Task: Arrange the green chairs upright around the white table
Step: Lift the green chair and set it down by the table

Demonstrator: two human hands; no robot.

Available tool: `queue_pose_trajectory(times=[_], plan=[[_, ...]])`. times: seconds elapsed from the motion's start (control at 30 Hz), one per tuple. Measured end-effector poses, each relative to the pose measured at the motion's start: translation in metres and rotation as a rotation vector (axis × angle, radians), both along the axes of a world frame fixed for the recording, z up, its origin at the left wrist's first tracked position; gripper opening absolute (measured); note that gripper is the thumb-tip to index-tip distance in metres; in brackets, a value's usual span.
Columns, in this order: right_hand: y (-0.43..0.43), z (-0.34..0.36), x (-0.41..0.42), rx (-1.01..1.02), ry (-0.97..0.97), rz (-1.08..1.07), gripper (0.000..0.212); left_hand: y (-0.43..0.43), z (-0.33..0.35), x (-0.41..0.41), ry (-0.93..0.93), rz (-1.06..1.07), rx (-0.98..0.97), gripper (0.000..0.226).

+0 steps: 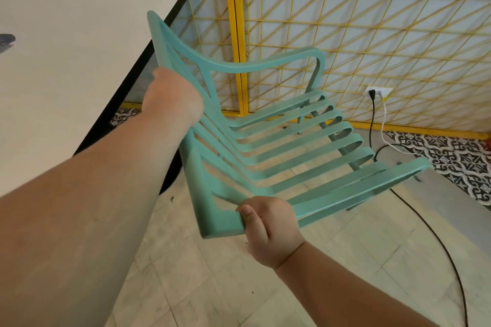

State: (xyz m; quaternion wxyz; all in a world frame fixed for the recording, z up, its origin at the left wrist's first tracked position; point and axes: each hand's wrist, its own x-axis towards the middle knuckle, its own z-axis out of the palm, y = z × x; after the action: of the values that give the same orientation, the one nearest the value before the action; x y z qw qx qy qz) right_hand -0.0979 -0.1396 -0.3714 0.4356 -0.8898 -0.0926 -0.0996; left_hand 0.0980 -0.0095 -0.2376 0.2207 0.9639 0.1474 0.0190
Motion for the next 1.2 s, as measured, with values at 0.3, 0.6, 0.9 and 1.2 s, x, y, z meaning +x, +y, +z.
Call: queue_pose_trajectory(times=[0.3,0.6,0.9,1.2], plan=[[-0.028,0.0,-0.042,0.045,0.034,0.093,0.079,-0.007,0.009,-0.06,0.083,0.135,-0.172,0.061],[-0.053,0.016,-0.087,0.134,0.017,0.112,0.058,-0.011,0.014,-0.128,0.121,0.161,-0.294,0.073],[-0.051,0.042,-0.096,0.012,0.334,0.072,0.043,-0.004,0.017,-0.142,0.095,-0.215,0.158,0.072],[-0.012,0.149,-0.077,0.135,0.622,-0.19,0.03,0.0,0.023,-0.14,0.113,-0.323,0.083,0.046]])
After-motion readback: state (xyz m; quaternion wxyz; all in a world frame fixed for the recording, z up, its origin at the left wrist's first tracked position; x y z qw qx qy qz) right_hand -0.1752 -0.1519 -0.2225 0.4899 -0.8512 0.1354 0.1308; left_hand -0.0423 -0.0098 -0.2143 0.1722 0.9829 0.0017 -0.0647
